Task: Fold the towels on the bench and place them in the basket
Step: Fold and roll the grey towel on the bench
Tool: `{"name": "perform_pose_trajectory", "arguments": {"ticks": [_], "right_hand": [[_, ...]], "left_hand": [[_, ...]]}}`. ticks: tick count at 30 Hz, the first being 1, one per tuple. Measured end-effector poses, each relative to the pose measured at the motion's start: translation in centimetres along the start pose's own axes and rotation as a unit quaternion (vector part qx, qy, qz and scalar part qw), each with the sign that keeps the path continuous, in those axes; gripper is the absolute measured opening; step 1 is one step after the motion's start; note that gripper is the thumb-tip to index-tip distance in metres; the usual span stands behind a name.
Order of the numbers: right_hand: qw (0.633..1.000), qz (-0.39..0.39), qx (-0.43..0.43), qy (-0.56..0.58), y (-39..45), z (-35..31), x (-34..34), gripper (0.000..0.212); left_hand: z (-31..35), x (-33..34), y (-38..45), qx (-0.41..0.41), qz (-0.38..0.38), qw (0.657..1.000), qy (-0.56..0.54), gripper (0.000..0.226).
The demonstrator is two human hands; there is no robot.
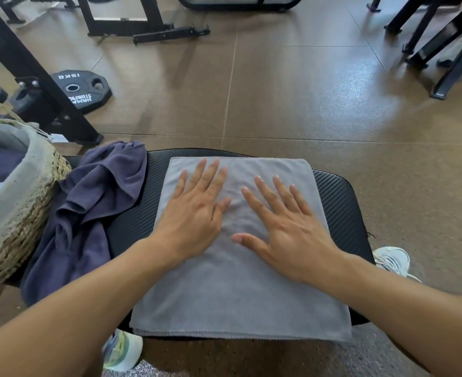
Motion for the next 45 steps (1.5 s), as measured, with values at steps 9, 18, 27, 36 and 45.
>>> {"name": "perform_pose_trajectory", "arguments": {"ticks": [9,18,27,36,45], "right_hand": [[0.998,-0.034,-0.049,-0.021,-3.0,-1.1,1.0,0.092],[0.991,-0.04,-0.128,0.026,-6.7,-2.0,1.9,0.097],[0.975,-0.046,-0.216,-0.031,-9.3,-1.8,2.8,0.104],[0.975,0.036,-0.187,0.115,-10.0,0.7,-0.6,0.04],[0.969,0.074,-0.067,0.226,-9.2,4.0,-4.7,0.004]], "left_hand": [[-0.1,0.5,-2.2,0.015,-0.02,1.0,0.005,0.077],[-0.2,-0.1,-6.9,0.103,-0.02,0.994,0.004,0.073],[2.5,-0.6,-10.4,0.234,-0.095,0.963,0.091,0.125],[2.5,-0.3,-11.4,0.218,-0.114,0.965,0.089,0.108],[2.8,-1.0,-11.2,0.205,-0.145,0.967,0.039,0.056]]}}
Point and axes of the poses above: each hand's wrist, its own y-axis towards the middle knuckle, its own x-axis out of the palm, z = x × y, the point moved 3 cm from there along y, towards the middle knuckle, and after that the axes turned 4 degrees about y, right-handed, at the moved point
